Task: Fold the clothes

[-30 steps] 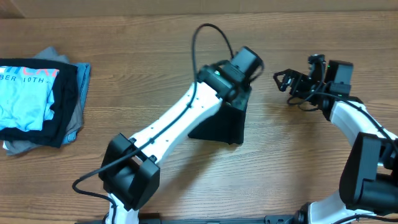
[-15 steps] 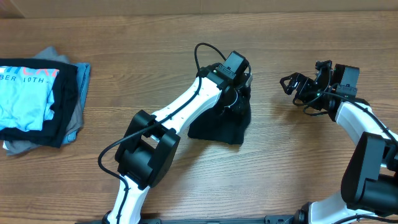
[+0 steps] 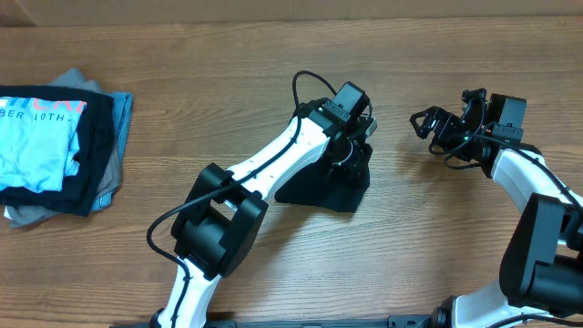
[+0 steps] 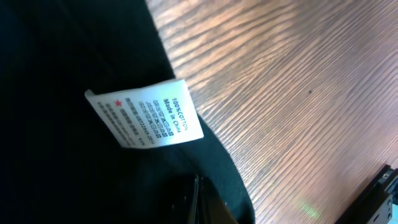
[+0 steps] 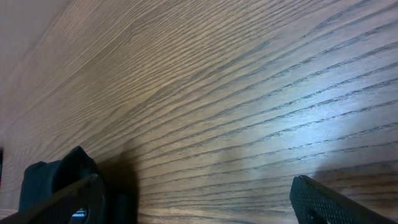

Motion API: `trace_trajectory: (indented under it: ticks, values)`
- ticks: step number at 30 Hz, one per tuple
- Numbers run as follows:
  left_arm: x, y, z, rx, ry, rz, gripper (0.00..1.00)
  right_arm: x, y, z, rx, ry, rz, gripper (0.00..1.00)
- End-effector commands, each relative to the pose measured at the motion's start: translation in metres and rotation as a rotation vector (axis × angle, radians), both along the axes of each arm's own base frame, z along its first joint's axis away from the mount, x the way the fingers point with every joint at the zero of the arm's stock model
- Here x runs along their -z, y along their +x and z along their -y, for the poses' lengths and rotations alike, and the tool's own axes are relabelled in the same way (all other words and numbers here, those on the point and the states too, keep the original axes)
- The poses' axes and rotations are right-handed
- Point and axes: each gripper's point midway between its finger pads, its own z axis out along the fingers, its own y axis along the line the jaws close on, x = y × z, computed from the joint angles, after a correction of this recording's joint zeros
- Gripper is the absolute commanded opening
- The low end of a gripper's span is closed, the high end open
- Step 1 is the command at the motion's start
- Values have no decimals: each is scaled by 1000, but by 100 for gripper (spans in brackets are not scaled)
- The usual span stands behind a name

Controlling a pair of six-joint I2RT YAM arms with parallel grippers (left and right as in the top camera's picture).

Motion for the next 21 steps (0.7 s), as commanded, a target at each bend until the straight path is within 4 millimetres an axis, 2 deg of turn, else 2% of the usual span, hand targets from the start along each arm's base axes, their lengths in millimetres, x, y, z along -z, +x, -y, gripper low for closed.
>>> trace_trajectory:
  ticks: [1,3,5,8,11,15,21]
  values:
    - [-70,37,11,-12,-145,171,4,-8,3,3,9,-13,23,100]
    - [-86,55,11,-44,-196,232,4,-8,2,3,9,-13,23,100]
    - [-86,71,4,-109,-213,229,4,-8,2,3,9,-14,23,100]
    - [-71,87,-7,-168,-212,197,4,-8,2,3,9,-14,23,100]
    - [-54,97,-2,-156,-283,150,4,-8,2,3,9,-14,23,100]
    - [-36,98,13,-95,-403,81,4,-8,3,3,9,-14,23,100]
    - [6,96,15,-97,-384,12,4,-8,3,3,9,-14,23,100]
